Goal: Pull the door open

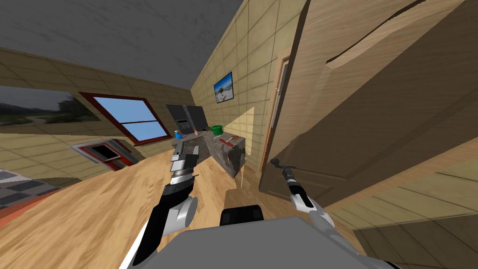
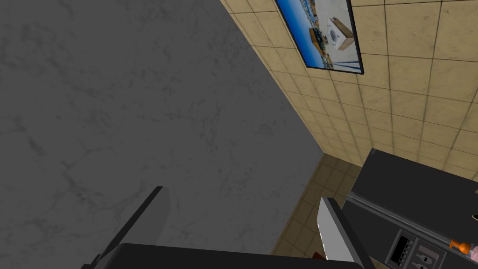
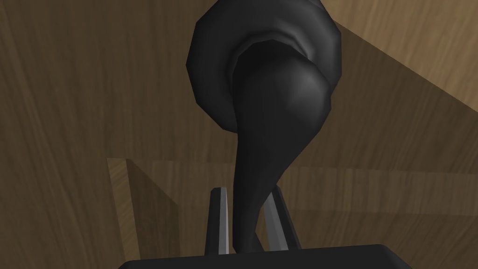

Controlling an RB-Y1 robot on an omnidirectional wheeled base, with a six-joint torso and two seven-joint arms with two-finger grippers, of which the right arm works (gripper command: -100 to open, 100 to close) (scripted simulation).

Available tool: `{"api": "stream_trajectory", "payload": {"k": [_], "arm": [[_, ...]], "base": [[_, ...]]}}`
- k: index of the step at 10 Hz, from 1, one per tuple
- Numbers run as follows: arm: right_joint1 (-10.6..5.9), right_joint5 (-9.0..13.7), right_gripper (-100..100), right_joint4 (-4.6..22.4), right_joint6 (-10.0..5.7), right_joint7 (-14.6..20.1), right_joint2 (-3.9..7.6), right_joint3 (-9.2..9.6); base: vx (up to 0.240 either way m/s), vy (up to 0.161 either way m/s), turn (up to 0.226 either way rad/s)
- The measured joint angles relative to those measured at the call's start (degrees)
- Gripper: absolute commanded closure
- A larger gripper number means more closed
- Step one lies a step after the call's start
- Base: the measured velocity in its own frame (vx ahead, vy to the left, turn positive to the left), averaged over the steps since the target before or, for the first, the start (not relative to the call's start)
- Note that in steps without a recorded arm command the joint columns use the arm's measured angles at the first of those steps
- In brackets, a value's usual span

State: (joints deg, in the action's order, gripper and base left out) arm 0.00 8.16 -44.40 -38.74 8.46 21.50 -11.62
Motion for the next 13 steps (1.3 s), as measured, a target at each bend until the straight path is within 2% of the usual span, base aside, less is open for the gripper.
{"api": "stream_trajectory", "payload": {"k": [1, 3, 5, 6, 7, 8, 9, 11, 13], "arm": [[0.50, -0.23, 100, -0.83, -0.06, 0.52, 0.25, 0.54], [0.69, -0.87, 100, -0.85, -0.58, 1.66, 0.73, 2.05], [1.57, -1.51, 100, -2.07, -0.91, 2.58, 0.88, 3.48], [2.25, -1.82, 100, -2.56, -1.36, 3.42, 1.39, 4.30], [2.12, -2.12, 100, -1.97, -2.12, 4.17, 1.75, 5.02], [2.25, -2.16, 100, -1.71, -2.19, 4.33, 1.70, 5.16], [2.99, -2.24, 100, -2.31, -2.23, 4.79, 2.29, 5.41], [3.54, -2.63, 100, -2.01, -3.82, 6.29, 3.50, 6.49], [4.77, -3.09, 100, -3.00, -4.93, 7.53, 4.30, 7.68]], "base": [[-0.222, -0.045, 0.071], [-0.240, -0.070, 0.120], [-0.223, -0.042, 0.095], [-0.228, -0.051, 0.075], [-0.106, -0.031, 0.008], [-0.147, 0.001, 0.113], [-0.220, -0.033, 0.119], [-0.218, -0.064, 0.119], [-0.219, -0.048, 0.090]]}}
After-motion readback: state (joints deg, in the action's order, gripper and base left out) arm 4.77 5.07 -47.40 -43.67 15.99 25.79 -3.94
